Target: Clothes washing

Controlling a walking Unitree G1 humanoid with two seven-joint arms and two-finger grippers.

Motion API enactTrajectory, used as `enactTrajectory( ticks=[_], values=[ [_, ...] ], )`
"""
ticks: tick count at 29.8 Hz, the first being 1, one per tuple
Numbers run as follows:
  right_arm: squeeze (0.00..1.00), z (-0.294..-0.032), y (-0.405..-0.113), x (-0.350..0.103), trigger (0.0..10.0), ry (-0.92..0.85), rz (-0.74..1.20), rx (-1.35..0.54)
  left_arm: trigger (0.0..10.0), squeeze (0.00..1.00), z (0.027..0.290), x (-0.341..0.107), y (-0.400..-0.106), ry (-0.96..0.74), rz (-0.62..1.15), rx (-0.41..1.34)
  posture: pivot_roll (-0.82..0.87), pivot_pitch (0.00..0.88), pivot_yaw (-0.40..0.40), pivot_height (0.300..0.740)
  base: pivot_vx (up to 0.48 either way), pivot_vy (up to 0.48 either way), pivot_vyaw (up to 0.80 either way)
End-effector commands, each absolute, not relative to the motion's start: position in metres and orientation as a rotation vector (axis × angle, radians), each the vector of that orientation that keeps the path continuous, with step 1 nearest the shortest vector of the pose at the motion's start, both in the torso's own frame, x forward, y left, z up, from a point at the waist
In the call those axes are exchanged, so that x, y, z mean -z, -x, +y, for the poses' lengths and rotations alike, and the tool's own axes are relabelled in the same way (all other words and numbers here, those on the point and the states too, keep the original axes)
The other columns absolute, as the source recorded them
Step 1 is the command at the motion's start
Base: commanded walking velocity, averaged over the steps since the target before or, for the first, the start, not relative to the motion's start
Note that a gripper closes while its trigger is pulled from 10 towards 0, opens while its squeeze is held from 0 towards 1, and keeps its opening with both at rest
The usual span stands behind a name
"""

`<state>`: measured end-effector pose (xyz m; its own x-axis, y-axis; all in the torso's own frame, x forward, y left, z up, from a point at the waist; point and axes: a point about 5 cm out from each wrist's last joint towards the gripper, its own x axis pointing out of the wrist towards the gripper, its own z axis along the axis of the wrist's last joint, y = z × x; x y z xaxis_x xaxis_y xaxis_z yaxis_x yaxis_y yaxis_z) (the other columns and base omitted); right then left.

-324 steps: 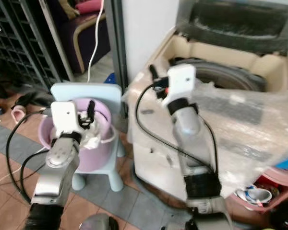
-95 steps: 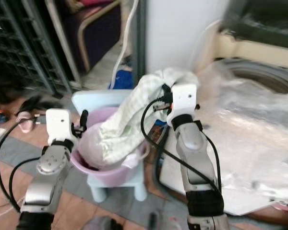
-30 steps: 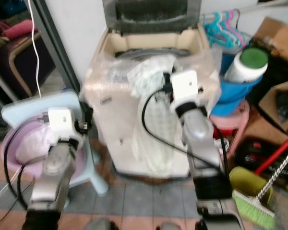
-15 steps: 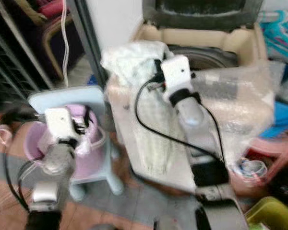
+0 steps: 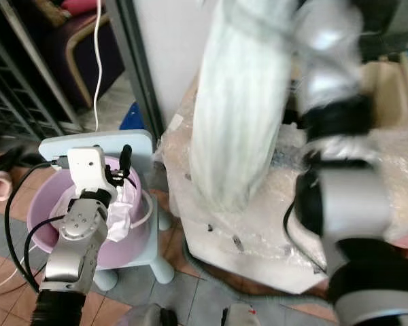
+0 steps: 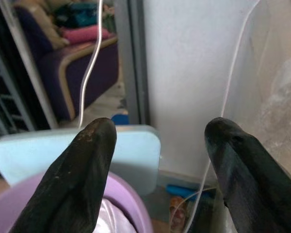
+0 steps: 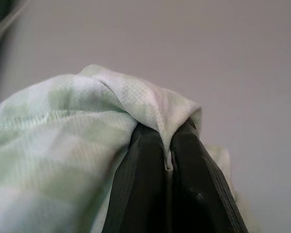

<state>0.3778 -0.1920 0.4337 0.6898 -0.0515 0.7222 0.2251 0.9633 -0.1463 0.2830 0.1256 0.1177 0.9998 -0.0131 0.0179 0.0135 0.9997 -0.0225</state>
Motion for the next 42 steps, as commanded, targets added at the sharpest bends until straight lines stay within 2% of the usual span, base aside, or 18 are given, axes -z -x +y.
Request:
enactTrajectory(
  ticks=[1,4,5,6,7,9,11,12,13,18,21,24,26,29,34,36,40,42],
  values=[
    [0.00,-0.191,-0.380,-0.429,10.0,0.219,-0.795,0.177,10.0,0.00,0.126,-0.117,-0.282,0.025,-0.014,0.001,-0.07,0.014,0.039,0.740,0.000,0.000,0.00],
    [0.00,-0.174,-0.393,-0.380,10.0,0.309,-0.687,0.099,10.0,0.00,0.128,-0.115,-0.281,0.030,-0.001,-0.012,-0.06,0.014,0.035,0.740,0.000,0.000,0.00],
    [0.00,-0.174,-0.393,-0.380,10.0,0.309,-0.687,0.099,10.0,0.00,0.128,-0.115,-0.281,0.030,-0.001,-0.012,-0.06,0.014,0.035,0.740,0.000,0.000,0.00],
    [0.00,-0.170,-0.397,-0.336,10.0,0.278,-0.573,0.053,10.0,0.00,0.128,-0.115,-0.280,0.028,-0.001,-0.010,-0.06,0.014,0.036,0.740,0.000,0.000,0.00],
    [0.00,-0.169,-0.398,-0.323,10.0,0.268,-0.542,0.042,10.0,0.00,0.127,-0.115,-0.280,0.028,-0.002,-0.009,-0.05,0.015,0.040,0.740,0.000,0.000,0.00],
    [0.00,-0.167,-0.396,-0.305,10.0,0.272,-0.504,0.029,10.0,0.00,0.127,-0.115,-0.280,0.025,0.000,-0.006,-0.06,0.016,0.042,0.740,0.000,0.000,0.00],
    [0.00,-0.171,-0.380,-0.255,10.0,0.254,-0.391,0.016,10.0,0.00,0.127,-0.113,-0.279,0.019,0.010,0.006,-0.06,0.017,0.047,0.740,0.000,0.000,0.00],
    [0.60,-0.174,-0.377,-0.250,10.0,0.260,-0.383,0.022,10.0,0.00,0.126,-0.113,-0.279,0.018,0.010,0.009,-0.07,0.016,0.049,0.740,0.000,0.000,0.00],
    [1.00,-0.176,-0.373,-0.245,10.0,0.252,-0.375,0.025,10.0,0.00,0.126,-0.114,-0.280,0.016,0.010,0.013,-0.07,0.019,0.051,0.740,0.000,0.000,0.00],
    [1.00,-0.179,-0.353,-0.227,10.0,0.243,-0.366,0.007,10.0,0.00,0.125,-0.113,-0.282,0.014,0.012,0.020,-0.07,0.023,0.059,0.740,0.000,0.000,0.00],
    [1.00,-0.169,-0.341,-0.227,10.0,0.162,-0.386,-0.144,10.0,0.00,0.125,-0.115,-0.283,0.013,0.009,0.021,-0.08,0.026,0.069,0.740,0.000,0.000,0.00],
    [1.00,-0.152,-0.332,-0.232,10.0,0.109,-0.367,-0.380,10.0,0.00,0.125,-0.115,-0.283,0.011,0.012,0.021,-0.08,0.028,0.073,0.740,0.000,0.000,0.00],
    [1.00,-0.131,-0.320,-0.227,10.0,0.104,-0.318,-0.612,10.0,0.00,0.125,-0.115,-0.283,0.009,0.013,0.022,-0.08,0.028,0.073,0.740,0.000,0.000,0.00],
    [1.00,-0.113,-0.308,-0.214,10.0,0.097,-0.242,-0.804,10.0,0.00,0.125,-0.115,-0.284,0.006,0.011,0.020,-0.07,0.026,0.069,0.740,0.000,0.000,0.00],
    [1.00,-0.101,-0.291,-0.187,10.0,0.124,-0.094,-0.986,10.0,0.00,0.128,-0.115,-0.283,0.003,0.009,0.004,-0.06,0.028,0.065,0.740,0.000,0.000,0.00],
    [1.00,-0.102,-0.293,-0.177,10.0,0.175,-0.051,-0.957,10.0,0.00,0.129,-0.115,-0.282,0.002,0.010,0.002,-0.06,0.028,0.065,0.740,0.000,0.000,0.00],
    [1.00,-0.123,-0.313,-0.163,10.0,0.265,0.040,-0.755,10.0,0.00,0.129,-0.116,-0.283,-0.001,0.011,0.002,-0.06,0.029,0.066,0.740,0.000,0.000,0.00],
    [1.00,-0.145,-0.330,-0.168,10.0,0.292,0.027,-0.549,10.0,0.00,0.128,-0.115,-0.283,-0.003,0.012,0.007,-0.07,0.028,0.070,0.740,0.000,0.000,0.00]
  ],
)
